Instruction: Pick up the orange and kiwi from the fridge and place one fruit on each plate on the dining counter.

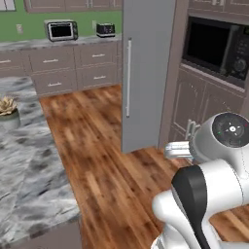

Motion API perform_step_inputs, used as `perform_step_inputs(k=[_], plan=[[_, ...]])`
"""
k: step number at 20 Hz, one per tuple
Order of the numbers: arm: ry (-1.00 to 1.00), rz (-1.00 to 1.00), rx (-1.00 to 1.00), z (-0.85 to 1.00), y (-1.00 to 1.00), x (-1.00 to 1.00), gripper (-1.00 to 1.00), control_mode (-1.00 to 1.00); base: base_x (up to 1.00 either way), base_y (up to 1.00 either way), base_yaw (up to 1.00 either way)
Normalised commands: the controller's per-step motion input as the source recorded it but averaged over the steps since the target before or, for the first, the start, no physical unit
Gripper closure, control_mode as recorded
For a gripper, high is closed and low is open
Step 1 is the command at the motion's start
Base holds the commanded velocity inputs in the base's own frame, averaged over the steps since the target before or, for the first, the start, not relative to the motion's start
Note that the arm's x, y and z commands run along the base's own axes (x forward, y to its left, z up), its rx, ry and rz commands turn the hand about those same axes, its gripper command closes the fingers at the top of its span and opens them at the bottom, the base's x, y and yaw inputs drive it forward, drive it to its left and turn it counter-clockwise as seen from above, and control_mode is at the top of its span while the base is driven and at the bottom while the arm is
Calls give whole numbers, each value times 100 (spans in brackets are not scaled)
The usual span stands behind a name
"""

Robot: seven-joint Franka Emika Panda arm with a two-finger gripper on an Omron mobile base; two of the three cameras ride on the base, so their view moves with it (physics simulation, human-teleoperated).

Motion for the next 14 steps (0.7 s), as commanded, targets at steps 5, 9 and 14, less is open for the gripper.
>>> perform_step_inputs(k=[5, 9, 14], plan=[[0, 0, 0, 0, 0, 0, -100, 100, 100, -31, 36], [0, 0, 0, 0, 0, 0, -100, 100, 100, -31, 34], [0, 0, 0, 0, 0, 0, -100, 100, 100, -21, 24]])
